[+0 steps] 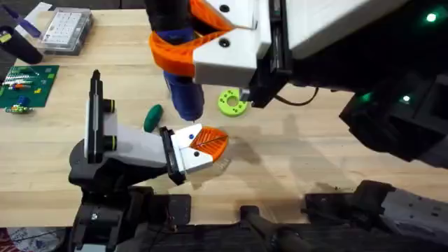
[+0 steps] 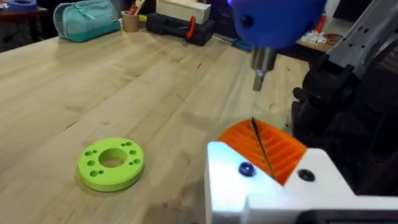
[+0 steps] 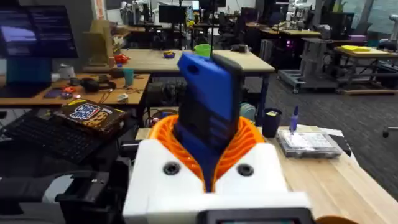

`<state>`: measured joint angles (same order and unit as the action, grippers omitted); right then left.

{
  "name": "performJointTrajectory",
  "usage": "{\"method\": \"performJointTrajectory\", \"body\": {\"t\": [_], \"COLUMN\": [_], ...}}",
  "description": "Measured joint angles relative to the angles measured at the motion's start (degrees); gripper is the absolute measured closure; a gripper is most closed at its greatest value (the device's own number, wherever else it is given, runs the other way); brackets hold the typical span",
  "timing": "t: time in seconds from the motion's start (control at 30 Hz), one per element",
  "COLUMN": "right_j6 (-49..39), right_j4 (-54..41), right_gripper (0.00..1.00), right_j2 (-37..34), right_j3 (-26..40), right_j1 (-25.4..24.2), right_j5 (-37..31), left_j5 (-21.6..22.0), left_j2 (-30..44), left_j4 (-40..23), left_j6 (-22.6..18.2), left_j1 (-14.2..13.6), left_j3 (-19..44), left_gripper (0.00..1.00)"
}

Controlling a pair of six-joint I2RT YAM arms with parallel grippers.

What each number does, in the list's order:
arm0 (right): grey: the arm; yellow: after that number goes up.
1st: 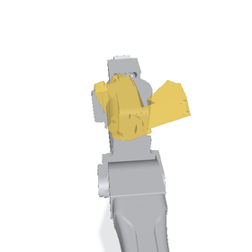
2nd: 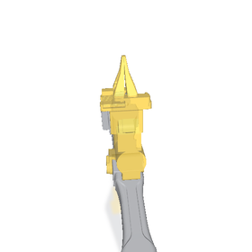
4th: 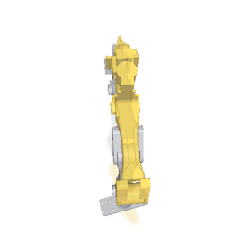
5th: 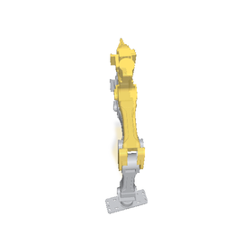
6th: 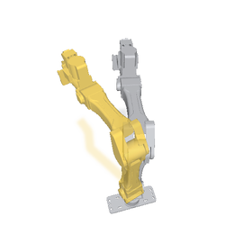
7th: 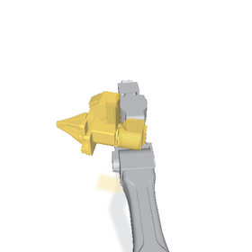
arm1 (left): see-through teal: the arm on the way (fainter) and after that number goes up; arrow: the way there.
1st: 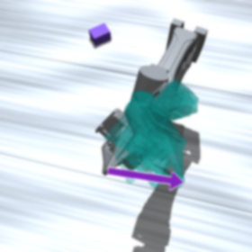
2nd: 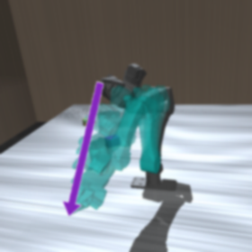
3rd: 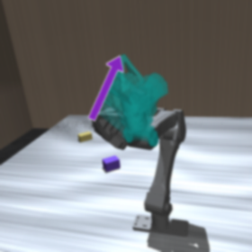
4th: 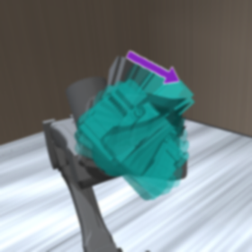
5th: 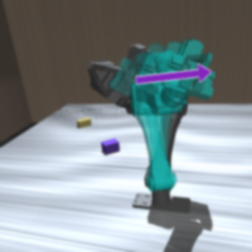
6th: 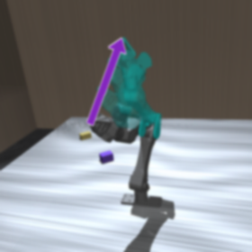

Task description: Pick up the gripper from the table and insert it into the empty holder that is missing its gripper. Then pick up a screw, insert it into the mounting hole, and use the screwdriver to tighten it. Finally, clean up the table by picking up the vegetable and placing it into the bucket.

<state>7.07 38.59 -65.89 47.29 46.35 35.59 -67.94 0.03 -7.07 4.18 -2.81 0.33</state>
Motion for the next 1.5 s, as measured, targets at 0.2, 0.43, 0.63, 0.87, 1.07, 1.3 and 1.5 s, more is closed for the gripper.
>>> {"method": "performJointTrajectory", "body": {"t": [0.2,0.43,0.63,0.87,1.07,1.3,1.5], "right_j6": [0.0,0.0,0.0,-0.3,-1.83,-2.55,-2.62], "right_j4": [-0.07,-0.18,-0.45,-0.41,-0.44,-0.4,-0.39], "right_gripper": [0.973,0.973,0.973,0.973,0.973,0.973,0.973], "right_j2": [0.0,-0.99,-2.04,-2.59,-2.96,-3.01,-4.61], "right_j3": [0.0,0.0,0.0,0.0,0.0,0.0,0.0], "right_j1": [0.0,0.62,1.92,2.36,2.51,2.51,2.51], "right_j5": [0.0,0.0,0.01,0.34,1.9,2.23,2.23], "left_j5": [0.0,-0.01,-0.01,-0.02,-0.02,-0.02,-0.02], "left_j2": [-0.02,0.0,-0.01,-0.02,-0.01,-0.01,-0.02], "left_j4": [0.0,0.0,0.0,0.0,0.0,0.0,0.0], "left_j6": [-1.05,-1.25,-1.39,-1.42,-1.42,-1.42,-1.42], "left_j1": [0.0,0.0,0.0,0.0,0.0,0.0,0.0], "left_j3": [0.0,-0.01,0.0,-0.01,-0.01,0.01,0.0], "left_gripper": [0.997,0.997,0.997,0.997,0.997,0.997,0.997]}}
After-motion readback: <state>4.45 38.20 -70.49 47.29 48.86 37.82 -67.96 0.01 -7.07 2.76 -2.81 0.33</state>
